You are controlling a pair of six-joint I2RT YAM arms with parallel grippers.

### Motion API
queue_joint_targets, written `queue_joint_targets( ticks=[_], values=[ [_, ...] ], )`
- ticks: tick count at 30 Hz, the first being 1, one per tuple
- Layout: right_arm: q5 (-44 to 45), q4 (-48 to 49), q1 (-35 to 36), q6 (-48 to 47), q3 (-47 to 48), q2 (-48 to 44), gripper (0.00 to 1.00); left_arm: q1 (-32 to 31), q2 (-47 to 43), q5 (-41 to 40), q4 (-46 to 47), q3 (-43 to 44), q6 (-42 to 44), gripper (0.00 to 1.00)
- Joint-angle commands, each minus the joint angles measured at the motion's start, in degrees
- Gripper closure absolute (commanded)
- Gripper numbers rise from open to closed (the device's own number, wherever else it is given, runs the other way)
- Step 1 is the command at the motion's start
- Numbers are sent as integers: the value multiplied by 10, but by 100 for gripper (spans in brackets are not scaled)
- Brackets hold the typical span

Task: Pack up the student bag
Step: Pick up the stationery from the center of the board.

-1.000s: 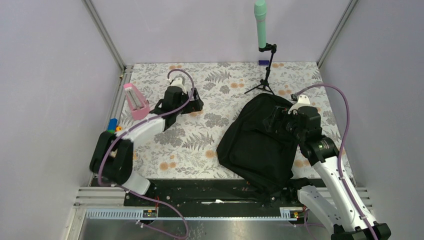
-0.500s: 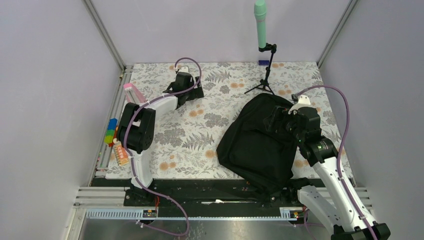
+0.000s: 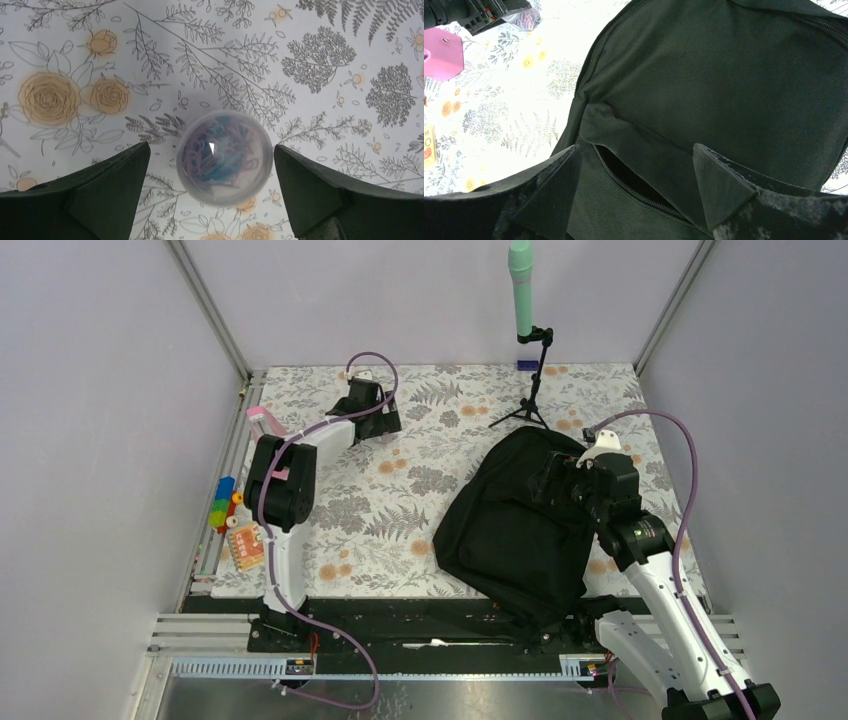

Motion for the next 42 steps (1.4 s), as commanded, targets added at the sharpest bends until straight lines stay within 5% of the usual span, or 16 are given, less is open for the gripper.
queue_joint_targets(
  ticks=[1, 11, 22, 27, 32, 35, 42],
  values=[
    [13, 22, 3, -1, -3, -3, 12, 14, 31, 42, -25, 75, 10, 3],
    [-10, 22, 3, -7, -5, -16, 12, 35, 50, 159, -41, 99, 22, 77],
    [-133, 22, 3, 36, 10, 3, 9, 10, -264, 354, 244, -259, 42, 81],
    [-228, 104, 14, 148, -26, 33, 10, -64, -422, 367, 241, -360, 103, 81],
    [-201, 136, 94, 193, -24, 65, 9, -163, -540, 360, 237, -445, 136, 82],
    [-217, 195, 123, 246, -37, 79, 0, -222, -584, 336, 215, -464, 153, 82],
    [-214, 242, 175, 293, -37, 108, 0, -315, -631, 273, 177, -474, 192, 82]
  ],
)
